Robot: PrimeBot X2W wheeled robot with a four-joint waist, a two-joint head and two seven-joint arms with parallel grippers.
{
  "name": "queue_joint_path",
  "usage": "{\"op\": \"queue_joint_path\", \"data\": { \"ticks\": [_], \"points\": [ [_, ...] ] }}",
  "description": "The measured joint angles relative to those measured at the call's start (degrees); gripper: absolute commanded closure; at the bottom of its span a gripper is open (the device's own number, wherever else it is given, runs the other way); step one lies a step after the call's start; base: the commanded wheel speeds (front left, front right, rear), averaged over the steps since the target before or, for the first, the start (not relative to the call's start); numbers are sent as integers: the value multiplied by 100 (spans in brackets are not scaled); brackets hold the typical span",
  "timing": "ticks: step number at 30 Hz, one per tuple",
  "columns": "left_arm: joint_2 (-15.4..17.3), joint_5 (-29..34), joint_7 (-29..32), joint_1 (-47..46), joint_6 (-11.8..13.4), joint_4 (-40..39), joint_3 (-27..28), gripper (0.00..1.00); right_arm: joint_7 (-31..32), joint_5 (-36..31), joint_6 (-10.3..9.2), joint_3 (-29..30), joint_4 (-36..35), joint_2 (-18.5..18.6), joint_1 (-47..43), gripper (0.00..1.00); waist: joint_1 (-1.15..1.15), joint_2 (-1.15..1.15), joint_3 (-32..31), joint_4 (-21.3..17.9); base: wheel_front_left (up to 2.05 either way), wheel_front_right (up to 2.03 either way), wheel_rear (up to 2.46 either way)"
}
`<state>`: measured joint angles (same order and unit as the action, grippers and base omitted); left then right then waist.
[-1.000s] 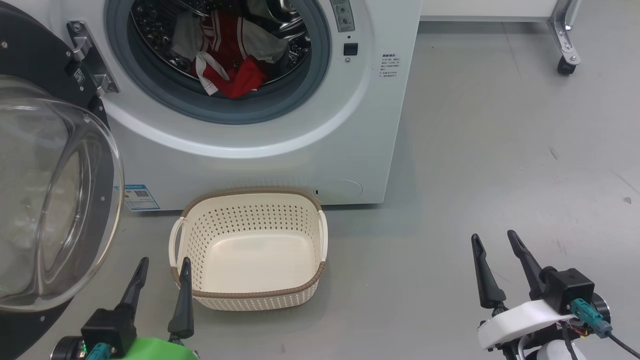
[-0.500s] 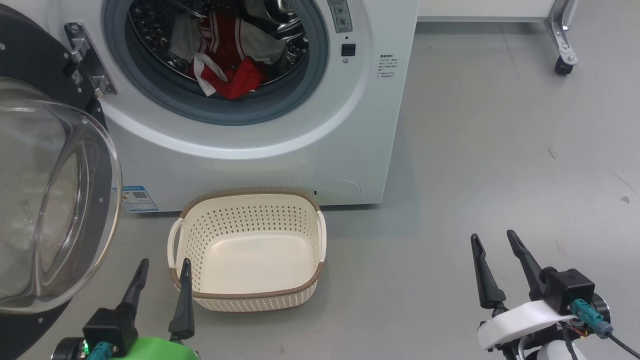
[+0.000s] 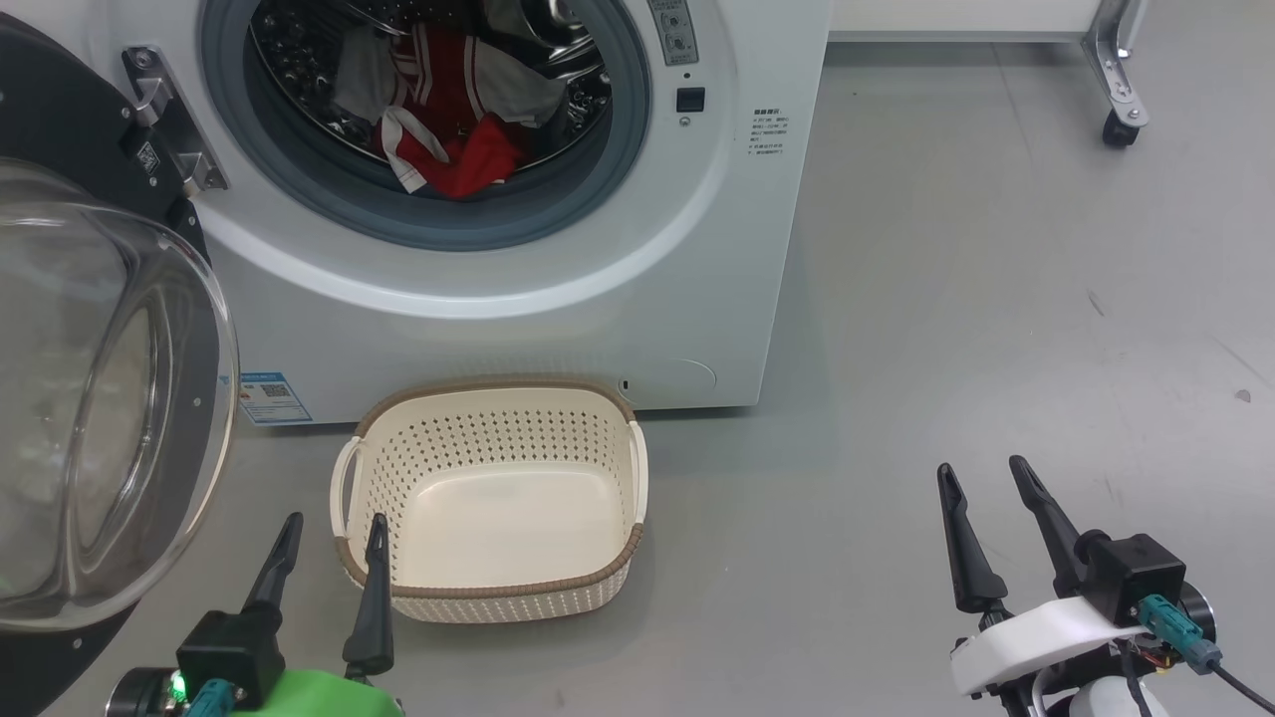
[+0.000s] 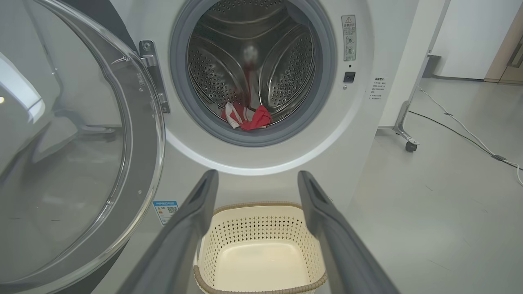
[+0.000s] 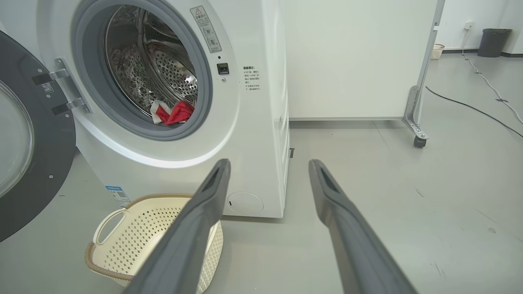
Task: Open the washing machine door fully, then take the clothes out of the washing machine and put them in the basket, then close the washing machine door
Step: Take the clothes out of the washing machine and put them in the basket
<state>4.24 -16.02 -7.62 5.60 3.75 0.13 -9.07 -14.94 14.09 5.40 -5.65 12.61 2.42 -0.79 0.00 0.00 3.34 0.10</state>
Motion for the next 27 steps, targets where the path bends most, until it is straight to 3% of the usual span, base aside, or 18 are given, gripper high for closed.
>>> {"op": "queue_joint_path", "data": {
  "ticks": [27],
  "points": [
    [-2, 35, 32, 0, 56, -60, -20, 0, 0, 3, 1, -22, -2, -2, -2, 0, 0, 0, 37, -10, 75, -75, 0]
  ]
}}
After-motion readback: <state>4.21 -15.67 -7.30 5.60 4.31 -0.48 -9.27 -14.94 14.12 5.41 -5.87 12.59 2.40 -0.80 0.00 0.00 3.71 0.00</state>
